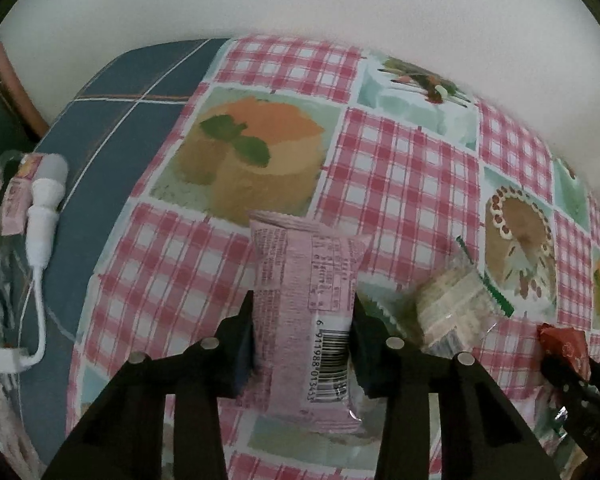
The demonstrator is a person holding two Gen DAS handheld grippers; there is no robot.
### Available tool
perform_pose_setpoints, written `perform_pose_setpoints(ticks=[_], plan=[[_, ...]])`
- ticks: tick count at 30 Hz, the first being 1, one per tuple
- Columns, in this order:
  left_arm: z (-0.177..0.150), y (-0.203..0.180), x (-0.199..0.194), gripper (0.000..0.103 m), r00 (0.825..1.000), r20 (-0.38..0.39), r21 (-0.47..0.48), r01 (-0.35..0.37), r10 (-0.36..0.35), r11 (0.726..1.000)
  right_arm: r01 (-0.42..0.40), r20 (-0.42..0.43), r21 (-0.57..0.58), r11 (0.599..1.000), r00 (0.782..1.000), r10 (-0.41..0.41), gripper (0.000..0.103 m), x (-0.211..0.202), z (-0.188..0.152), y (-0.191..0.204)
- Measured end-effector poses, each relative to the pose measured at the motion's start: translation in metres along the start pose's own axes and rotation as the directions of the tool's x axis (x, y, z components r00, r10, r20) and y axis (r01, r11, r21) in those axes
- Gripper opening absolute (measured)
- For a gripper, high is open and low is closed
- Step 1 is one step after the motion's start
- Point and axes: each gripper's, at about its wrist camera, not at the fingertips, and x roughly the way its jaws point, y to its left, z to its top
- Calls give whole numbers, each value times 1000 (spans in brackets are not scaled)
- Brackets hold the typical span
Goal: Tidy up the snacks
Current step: 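Grasp the pink wafer pack with left gripper while right gripper grasps red Rose Kiss pack, then carry the pink wafer pack and red pack over the tray and release them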
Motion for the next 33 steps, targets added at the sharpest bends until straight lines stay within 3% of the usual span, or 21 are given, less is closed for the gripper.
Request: perform_pose_setpoints(ticks=[6, 15, 24, 33], plan=[[-20, 5, -26, 41, 999, 38, -62, 27, -25, 998, -53, 49, -5, 999, 997, 53, 59, -23, -22, 4], [-61, -5, -90, 41, 993, 107, -100, 63, -52, 993, -87, 158, -49, 995, 983, 94, 59, -90, -65, 12], [-98, -40, -142, 41, 984, 143, -107, 122, -106, 987, -105, 229, 5, 994, 968, 101, 59, -137, -111, -18], [-135, -81, -166, 41, 976, 147, -112, 180, -163, 977, -104, 259, 90, 990, 963, 78, 59, -163, -144, -64]])
